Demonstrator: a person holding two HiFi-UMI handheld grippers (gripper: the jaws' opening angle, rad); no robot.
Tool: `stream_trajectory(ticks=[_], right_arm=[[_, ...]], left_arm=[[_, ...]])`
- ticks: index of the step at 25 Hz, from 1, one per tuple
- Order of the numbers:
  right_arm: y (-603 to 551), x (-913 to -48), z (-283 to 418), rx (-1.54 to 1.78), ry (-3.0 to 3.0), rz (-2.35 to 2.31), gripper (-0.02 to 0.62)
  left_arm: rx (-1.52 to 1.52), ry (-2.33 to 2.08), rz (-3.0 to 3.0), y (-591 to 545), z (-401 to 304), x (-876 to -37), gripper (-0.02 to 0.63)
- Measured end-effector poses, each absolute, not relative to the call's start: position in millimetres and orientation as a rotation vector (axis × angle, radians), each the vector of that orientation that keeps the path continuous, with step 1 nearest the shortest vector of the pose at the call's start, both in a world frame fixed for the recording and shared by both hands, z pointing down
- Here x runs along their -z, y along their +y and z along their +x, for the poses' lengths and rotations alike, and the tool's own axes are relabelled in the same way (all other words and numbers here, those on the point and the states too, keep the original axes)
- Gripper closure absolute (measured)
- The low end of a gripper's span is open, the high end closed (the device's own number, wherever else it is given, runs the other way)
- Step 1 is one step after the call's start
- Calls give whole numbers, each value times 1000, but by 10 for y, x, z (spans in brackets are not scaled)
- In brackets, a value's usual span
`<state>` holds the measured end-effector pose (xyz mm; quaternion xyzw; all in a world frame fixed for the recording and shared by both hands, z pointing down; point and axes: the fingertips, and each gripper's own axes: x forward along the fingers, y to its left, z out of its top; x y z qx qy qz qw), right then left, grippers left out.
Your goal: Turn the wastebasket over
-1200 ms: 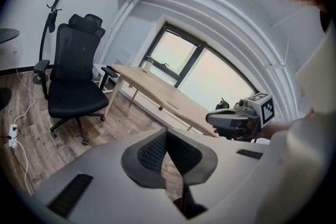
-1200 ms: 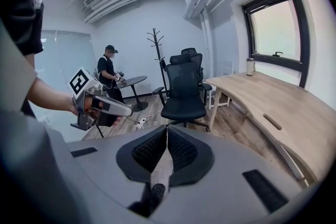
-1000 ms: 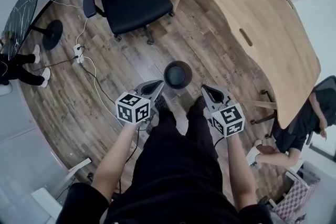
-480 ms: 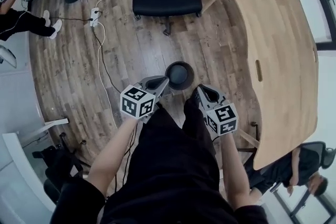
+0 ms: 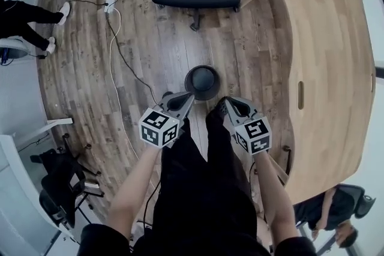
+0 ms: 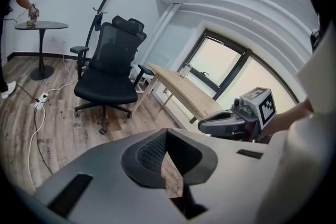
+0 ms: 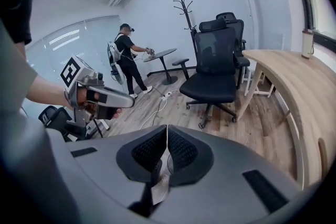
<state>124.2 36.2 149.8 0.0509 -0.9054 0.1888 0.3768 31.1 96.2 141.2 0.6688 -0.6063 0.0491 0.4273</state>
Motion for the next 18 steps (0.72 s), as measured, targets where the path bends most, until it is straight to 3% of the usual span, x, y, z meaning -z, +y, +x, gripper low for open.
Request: stream_trajectory(ticks=[18], right_arm=[[187,-3413,1167,-598,-2137,223,561]], left_arm=[[-273,-1384,1651,713,43,-3133,591]])
